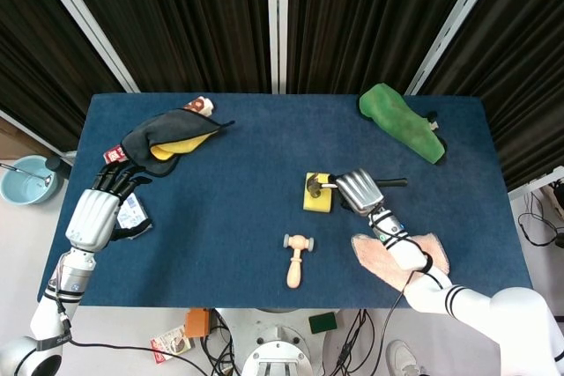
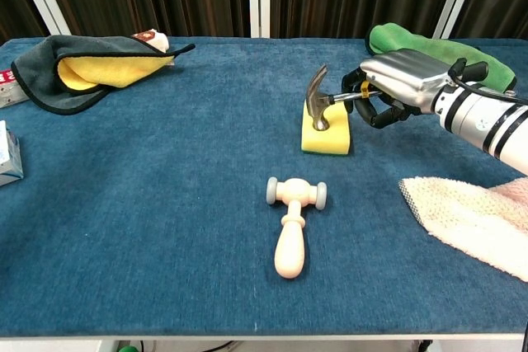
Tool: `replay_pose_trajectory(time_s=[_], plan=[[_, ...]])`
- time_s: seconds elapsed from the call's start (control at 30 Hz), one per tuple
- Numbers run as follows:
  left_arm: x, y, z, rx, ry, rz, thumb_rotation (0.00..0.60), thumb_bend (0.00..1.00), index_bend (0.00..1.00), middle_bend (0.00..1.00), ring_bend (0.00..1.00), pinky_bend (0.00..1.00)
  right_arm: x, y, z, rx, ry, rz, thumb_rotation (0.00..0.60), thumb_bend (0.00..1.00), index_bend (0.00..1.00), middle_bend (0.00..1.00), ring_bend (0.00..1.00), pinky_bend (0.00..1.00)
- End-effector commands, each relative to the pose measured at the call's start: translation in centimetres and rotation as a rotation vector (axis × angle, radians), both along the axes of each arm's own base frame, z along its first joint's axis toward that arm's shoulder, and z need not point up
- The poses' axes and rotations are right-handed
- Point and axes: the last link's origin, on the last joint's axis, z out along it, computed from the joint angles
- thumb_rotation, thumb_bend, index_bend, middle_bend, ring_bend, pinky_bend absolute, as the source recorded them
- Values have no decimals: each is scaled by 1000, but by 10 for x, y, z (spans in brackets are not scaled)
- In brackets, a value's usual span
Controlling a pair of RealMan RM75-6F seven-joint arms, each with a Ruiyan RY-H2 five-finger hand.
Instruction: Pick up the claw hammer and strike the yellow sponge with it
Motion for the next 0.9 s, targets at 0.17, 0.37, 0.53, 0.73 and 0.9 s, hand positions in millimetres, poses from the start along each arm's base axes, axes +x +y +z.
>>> replay_pose_trajectory(time_s=[0.17,0.37,0.53,0.73,0.9], plan=[[3,0,1,5,-4,-11,600,123,282,176,81,107,-8,-8,45,-114,-278,-62,600,1000,1000,867,856,818],[4,0,-2,-2,-7,-12,600,122,282,176,82,107,-41,-13,44,-92,-258,-195,600,1000,1000,857,826,780],[5,-1,-3,-5,-4,-11,600,123,282,176,81,107,-58,-11,31,-25,-174,-231,600,999,908,736,722,634],[6,-1,-1,-1,4,-10,600,123,282,176,82,106,-68,-10,26,17,-176,-282,600,495,426,390,282,239],[6,1,0,-2,8,-7,600,122,282,177,82,106,-69,-8,37,24,-191,-303,600,156,153,192,64,14]])
